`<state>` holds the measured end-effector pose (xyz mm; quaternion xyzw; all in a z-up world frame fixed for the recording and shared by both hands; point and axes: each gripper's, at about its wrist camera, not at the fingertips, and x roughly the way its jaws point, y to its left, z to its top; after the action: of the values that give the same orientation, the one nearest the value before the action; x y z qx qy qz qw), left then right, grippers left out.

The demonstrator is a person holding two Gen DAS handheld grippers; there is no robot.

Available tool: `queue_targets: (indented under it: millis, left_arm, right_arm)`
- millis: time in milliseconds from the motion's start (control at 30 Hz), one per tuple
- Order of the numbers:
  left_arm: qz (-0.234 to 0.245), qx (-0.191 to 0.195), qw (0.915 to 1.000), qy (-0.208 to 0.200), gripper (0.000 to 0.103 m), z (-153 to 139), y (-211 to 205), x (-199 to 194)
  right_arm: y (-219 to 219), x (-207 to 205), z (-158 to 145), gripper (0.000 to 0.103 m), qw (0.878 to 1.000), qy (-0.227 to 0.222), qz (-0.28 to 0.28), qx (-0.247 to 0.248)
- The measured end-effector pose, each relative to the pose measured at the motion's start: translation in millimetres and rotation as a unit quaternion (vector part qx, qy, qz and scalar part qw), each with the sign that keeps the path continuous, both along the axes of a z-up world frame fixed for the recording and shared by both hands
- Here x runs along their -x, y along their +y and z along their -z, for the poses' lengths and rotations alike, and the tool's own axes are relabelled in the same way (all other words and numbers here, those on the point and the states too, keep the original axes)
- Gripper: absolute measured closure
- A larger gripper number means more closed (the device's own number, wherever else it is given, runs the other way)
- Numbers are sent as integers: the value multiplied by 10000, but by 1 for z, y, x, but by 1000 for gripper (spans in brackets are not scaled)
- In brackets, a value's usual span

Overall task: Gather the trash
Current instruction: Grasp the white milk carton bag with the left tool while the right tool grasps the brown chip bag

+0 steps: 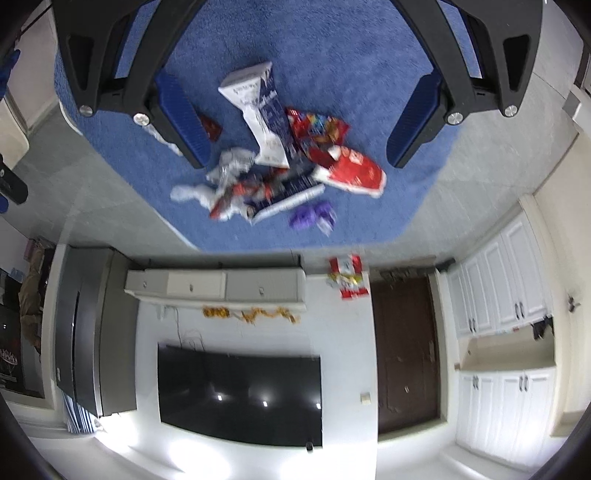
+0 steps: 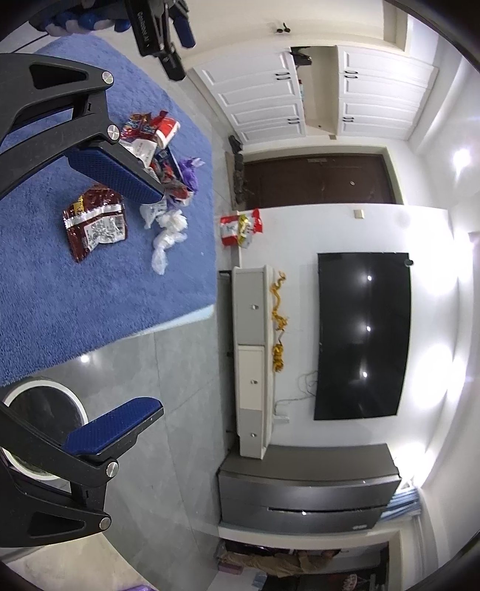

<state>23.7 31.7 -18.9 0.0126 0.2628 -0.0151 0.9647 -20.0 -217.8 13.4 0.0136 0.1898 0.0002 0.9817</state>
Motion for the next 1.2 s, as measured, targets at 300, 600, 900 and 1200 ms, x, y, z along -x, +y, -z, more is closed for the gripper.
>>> queue_targets:
  millis: [300, 600, 900, 1200]
  left_arm:
    - [405, 160, 9914, 1238, 7, 65, -14, -48]
    - [516, 298, 9752, 2131, 14, 104, -18, -94]
    - [617, 324, 9669, 2454, 35, 127, -14, -95]
    - [639, 343, 9698, 2330, 59, 126, -7, -87]
  right_arm:
    - [13, -46, 41, 4, 9928, 894, -784, -137]
    - [32, -107, 92, 22, 9690, 1876, -1547, -429]
    - [57, -135, 123, 25, 9435, 2474, -2158, -455]
    - [83, -127, 135, 23, 9345, 2589, -2417, 356]
